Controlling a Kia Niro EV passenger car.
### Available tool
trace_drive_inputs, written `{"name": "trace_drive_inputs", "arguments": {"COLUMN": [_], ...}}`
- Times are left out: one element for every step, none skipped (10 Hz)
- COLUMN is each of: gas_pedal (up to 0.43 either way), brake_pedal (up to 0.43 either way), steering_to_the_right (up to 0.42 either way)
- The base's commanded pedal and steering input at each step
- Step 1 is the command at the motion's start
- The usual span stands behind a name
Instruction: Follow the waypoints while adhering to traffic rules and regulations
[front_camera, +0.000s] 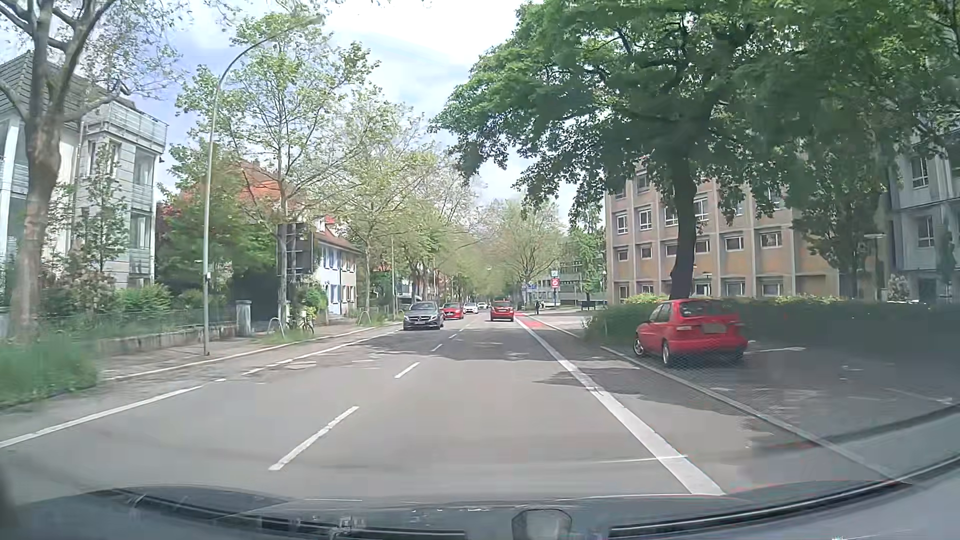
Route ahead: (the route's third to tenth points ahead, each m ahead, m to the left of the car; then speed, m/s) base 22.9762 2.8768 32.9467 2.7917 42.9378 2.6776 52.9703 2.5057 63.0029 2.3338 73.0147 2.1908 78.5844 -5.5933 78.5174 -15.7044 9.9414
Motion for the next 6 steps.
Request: {"name": "trace_drive_inputs", "arguments": {"gas_pedal": [0.039, 0.039, 0.039, 0.039, 0.039, 0.047], "brake_pedal": [0.0, 0.0, 0.0, 0.0, 0.0, 0.0], "steering_to_the_right": [-0.001, -0.001, 0.0, -0.001, 0.0, 0.0]}}
